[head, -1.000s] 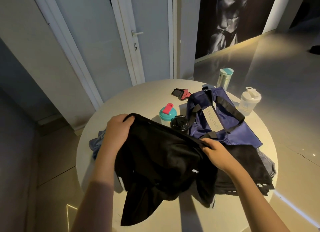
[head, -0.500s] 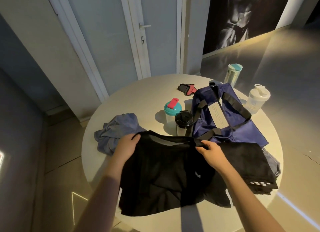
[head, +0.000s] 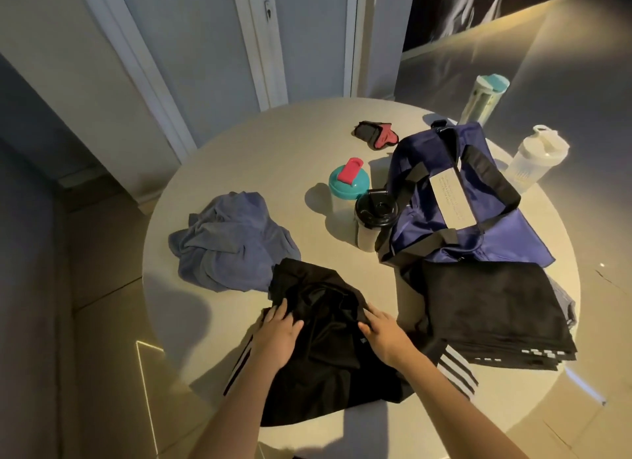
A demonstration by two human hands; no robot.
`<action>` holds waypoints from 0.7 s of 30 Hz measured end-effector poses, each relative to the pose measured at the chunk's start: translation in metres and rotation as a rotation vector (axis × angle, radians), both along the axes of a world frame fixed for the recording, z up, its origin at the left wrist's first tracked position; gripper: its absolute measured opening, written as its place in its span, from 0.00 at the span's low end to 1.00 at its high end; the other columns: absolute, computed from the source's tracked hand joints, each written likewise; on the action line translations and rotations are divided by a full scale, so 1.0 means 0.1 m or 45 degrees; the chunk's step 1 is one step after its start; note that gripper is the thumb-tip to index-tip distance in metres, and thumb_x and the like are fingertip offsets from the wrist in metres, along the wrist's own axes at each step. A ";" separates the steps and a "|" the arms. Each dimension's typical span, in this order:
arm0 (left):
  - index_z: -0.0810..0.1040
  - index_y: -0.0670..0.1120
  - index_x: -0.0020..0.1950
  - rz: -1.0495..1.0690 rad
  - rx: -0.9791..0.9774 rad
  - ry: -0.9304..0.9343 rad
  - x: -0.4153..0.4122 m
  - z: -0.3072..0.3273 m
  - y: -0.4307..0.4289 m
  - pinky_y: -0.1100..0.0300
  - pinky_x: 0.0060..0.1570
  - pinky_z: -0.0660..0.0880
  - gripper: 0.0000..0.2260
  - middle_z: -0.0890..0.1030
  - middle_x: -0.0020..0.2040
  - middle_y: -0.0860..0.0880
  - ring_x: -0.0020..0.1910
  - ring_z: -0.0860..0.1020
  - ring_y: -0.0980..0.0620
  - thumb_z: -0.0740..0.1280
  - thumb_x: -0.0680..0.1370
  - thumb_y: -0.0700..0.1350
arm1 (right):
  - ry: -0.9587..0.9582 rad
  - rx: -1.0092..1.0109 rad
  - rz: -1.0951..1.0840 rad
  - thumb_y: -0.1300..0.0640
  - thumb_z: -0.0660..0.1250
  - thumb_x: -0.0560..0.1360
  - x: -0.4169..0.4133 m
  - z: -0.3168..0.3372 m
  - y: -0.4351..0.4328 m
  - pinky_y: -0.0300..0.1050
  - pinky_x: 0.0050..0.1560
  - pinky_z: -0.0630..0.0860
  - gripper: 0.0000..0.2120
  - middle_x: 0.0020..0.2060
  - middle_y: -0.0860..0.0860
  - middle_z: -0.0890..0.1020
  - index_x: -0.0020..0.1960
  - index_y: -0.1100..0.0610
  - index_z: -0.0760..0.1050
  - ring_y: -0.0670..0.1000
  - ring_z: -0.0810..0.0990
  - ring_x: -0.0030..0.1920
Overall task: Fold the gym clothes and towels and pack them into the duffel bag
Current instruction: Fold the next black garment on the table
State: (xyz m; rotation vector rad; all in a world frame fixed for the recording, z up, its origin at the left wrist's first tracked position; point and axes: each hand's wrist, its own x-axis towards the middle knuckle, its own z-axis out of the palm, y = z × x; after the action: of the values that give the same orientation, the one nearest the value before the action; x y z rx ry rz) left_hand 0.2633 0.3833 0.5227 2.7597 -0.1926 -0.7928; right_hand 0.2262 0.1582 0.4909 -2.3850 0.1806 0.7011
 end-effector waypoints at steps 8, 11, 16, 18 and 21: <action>0.65 0.46 0.73 0.014 0.074 0.146 -0.37 0.21 -0.08 0.55 0.58 0.67 0.21 0.74 0.66 0.43 0.64 0.72 0.44 0.47 0.84 0.53 | -0.027 0.027 -0.110 0.46 0.51 0.81 -0.29 0.08 0.07 0.51 0.59 0.71 0.18 0.58 0.55 0.79 0.64 0.53 0.72 0.59 0.76 0.59; 0.70 0.44 0.69 0.019 0.023 0.187 -0.52 0.24 -0.05 0.57 0.59 0.65 0.19 0.72 0.68 0.44 0.66 0.70 0.46 0.49 0.84 0.51 | -0.102 -0.124 -0.054 0.47 0.51 0.81 -0.43 0.14 0.08 0.49 0.54 0.72 0.18 0.52 0.55 0.80 0.57 0.55 0.75 0.58 0.77 0.55; 0.71 0.46 0.70 0.081 -0.142 0.029 -0.79 0.13 -0.07 0.60 0.66 0.60 0.19 0.70 0.71 0.50 0.69 0.66 0.51 0.50 0.84 0.51 | -0.066 0.316 -0.159 0.51 0.54 0.82 -0.57 0.23 0.09 0.43 0.60 0.67 0.17 0.61 0.52 0.76 0.64 0.57 0.73 0.54 0.73 0.62; 0.71 0.47 0.70 0.141 -0.240 0.201 -0.87 0.24 -0.15 0.60 0.58 0.68 0.20 0.73 0.67 0.48 0.65 0.71 0.49 0.50 0.83 0.53 | 0.089 0.300 -0.118 0.48 0.54 0.81 -0.63 0.24 0.09 0.44 0.57 0.70 0.18 0.60 0.54 0.78 0.62 0.56 0.75 0.55 0.75 0.60; 0.67 0.49 0.73 0.120 -0.272 0.480 -0.89 0.40 -0.23 0.63 0.52 0.66 0.21 0.71 0.69 0.47 0.65 0.71 0.48 0.50 0.83 0.55 | 0.165 0.147 -0.041 0.48 0.55 0.80 -0.67 0.32 0.03 0.44 0.53 0.71 0.18 0.58 0.57 0.79 0.58 0.58 0.77 0.57 0.77 0.57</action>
State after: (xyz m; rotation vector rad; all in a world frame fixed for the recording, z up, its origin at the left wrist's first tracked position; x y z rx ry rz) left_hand 0.1739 0.3602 0.5632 2.3512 -0.0670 -1.1704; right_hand 0.1588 0.1608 0.5228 -2.2240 0.2269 0.8291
